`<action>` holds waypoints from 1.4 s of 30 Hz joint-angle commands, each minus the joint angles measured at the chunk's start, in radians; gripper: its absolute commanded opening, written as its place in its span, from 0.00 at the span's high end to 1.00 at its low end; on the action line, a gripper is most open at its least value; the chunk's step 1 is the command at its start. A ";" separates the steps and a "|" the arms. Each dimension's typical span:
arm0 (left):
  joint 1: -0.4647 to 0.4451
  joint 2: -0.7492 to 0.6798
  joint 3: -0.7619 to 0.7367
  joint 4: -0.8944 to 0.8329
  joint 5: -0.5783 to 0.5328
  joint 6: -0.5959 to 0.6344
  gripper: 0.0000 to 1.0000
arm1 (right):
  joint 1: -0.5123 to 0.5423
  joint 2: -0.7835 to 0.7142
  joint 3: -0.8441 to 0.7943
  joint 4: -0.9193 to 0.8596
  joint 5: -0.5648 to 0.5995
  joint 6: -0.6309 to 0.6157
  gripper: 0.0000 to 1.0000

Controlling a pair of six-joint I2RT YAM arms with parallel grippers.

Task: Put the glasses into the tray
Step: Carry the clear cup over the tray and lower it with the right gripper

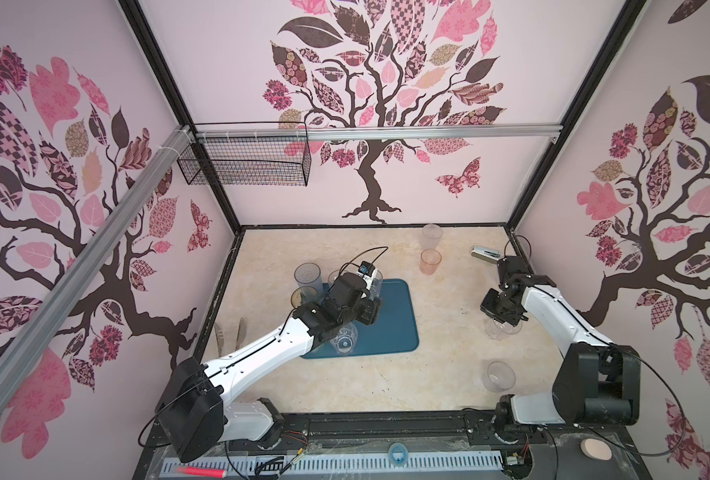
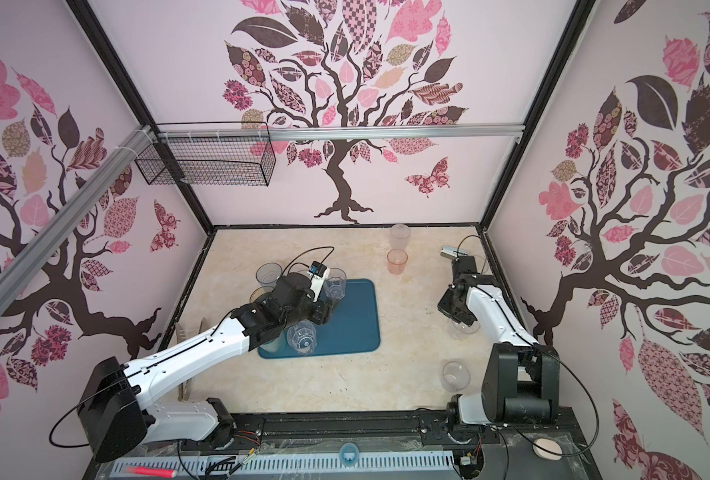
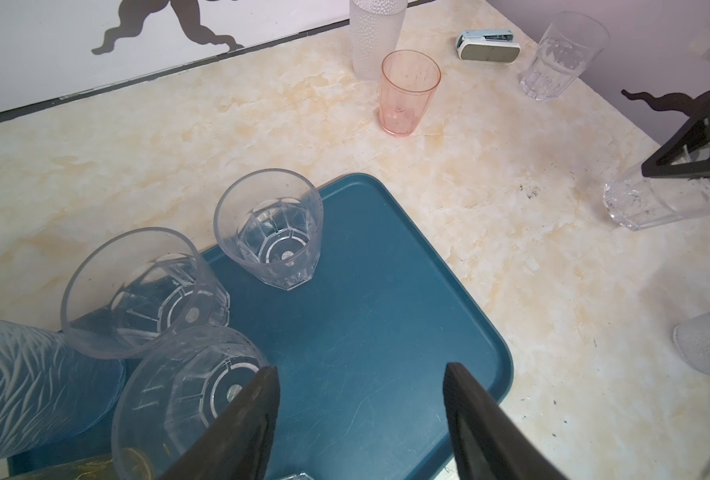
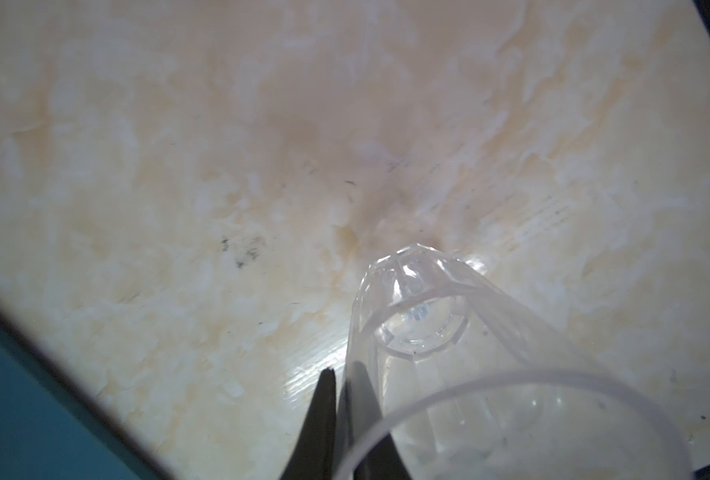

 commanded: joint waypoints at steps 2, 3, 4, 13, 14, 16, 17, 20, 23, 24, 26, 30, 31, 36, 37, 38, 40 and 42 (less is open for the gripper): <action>0.004 -0.074 -0.004 -0.026 -0.073 0.045 0.33 | 0.189 -0.020 0.164 -0.105 0.065 0.006 1.00; 0.014 -0.090 -0.003 -0.036 -0.075 0.047 0.33 | 0.238 -0.008 0.196 -0.125 0.076 0.007 1.00; 0.025 -0.104 -0.003 -0.047 -0.075 0.045 0.33 | 0.281 0.000 0.221 -0.143 0.081 0.007 1.00; 0.129 -0.275 -0.057 -0.170 -0.104 -0.006 0.33 | 0.679 0.081 0.317 -0.217 0.116 -0.002 1.00; 0.131 -0.294 -0.064 -0.183 -0.112 -0.010 0.33 | 0.720 0.095 0.320 -0.216 0.116 -0.008 1.00; 0.134 -0.322 -0.075 -0.205 -0.127 -0.023 0.33 | 0.775 0.119 0.327 -0.208 0.114 -0.019 1.00; 0.139 -0.335 -0.081 -0.216 -0.133 -0.031 0.32 | 0.795 0.131 0.327 -0.195 0.106 -0.029 1.00; 0.151 -0.366 -0.086 -0.251 -0.149 -0.051 0.32 | 0.822 0.153 0.318 -0.145 0.076 -0.050 1.00; 0.172 -0.377 -0.072 -0.315 -0.167 -0.079 0.32 | 0.847 0.172 0.313 -0.111 0.058 -0.058 1.00; 0.187 -0.380 -0.070 -0.335 -0.164 -0.090 0.32 | 0.859 0.182 0.314 -0.101 0.052 -0.058 1.00; 0.221 -0.393 -0.072 -0.364 -0.153 -0.107 0.32 | 0.881 0.207 0.316 -0.084 0.039 -0.056 1.00; 0.299 -0.430 -0.081 -0.402 -0.123 -0.123 0.33 | 0.910 0.274 0.334 -0.061 0.051 -0.062 1.00; 0.314 -0.439 -0.087 -0.403 -0.117 -0.121 0.33 | 0.910 0.292 0.344 -0.046 0.055 -0.067 1.00; 0.366 -0.457 -0.094 -0.408 -0.081 -0.106 0.33 | 0.911 0.416 0.441 -0.010 0.023 -0.102 1.00; 0.368 -0.458 -0.094 -0.408 -0.081 -0.104 0.33 | 0.910 0.439 0.455 -0.002 0.018 -0.109 1.00; 0.367 -0.461 -0.094 -0.407 -0.082 -0.101 0.33 | 0.910 0.467 0.475 0.004 0.014 -0.117 1.00; 0.368 -0.466 -0.101 -0.402 -0.081 -0.098 0.33 | 0.911 0.518 0.526 -0.002 0.003 -0.132 1.00; 0.367 -0.468 -0.107 -0.395 -0.078 -0.098 0.33 | 0.910 0.565 0.575 -0.002 -0.014 -0.143 1.00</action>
